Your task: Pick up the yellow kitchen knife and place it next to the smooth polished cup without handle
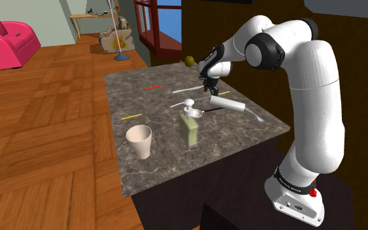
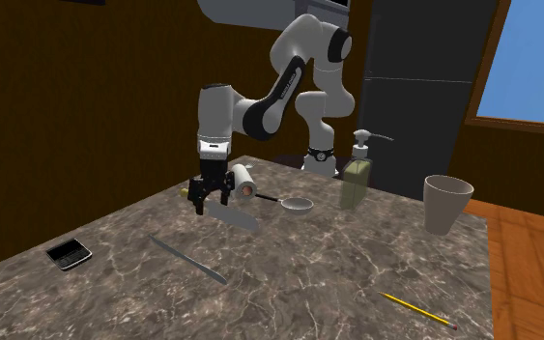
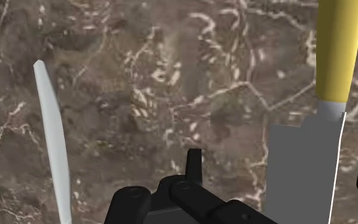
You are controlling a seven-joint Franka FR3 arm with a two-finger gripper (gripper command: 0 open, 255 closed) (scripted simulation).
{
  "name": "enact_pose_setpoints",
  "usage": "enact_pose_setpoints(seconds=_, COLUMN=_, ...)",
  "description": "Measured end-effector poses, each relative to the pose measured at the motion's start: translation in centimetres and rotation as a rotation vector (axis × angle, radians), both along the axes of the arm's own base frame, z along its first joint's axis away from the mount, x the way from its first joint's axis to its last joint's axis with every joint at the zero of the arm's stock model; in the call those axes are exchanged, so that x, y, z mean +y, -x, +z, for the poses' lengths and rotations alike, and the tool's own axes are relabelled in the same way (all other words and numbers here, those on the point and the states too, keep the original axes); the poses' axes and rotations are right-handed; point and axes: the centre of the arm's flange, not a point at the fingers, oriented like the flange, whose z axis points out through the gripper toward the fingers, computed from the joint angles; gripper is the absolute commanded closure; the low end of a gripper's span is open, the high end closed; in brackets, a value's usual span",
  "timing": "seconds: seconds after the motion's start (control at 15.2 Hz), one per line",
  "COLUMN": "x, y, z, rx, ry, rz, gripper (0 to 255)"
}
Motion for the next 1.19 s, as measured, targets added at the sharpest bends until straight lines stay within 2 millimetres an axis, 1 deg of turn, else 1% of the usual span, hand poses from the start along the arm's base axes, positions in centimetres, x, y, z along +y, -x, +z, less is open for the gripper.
enact_pose_setpoints(seconds=0.66, x=0.0, y=0.0, z=0.1, rx=-0.001, ry=0.0, rz=0.0, gripper=255)
enact_pose_setpoints(seconds=0.79, x=0.0, y=0.0, z=0.7, rx=0.0, ry=0.0, rz=0.0, gripper=255)
enact_pose_setpoints(seconds=1.19, x=-0.1, y=0.1, z=3.6, rx=0.0, ry=0.0, rz=0.0, gripper=255)
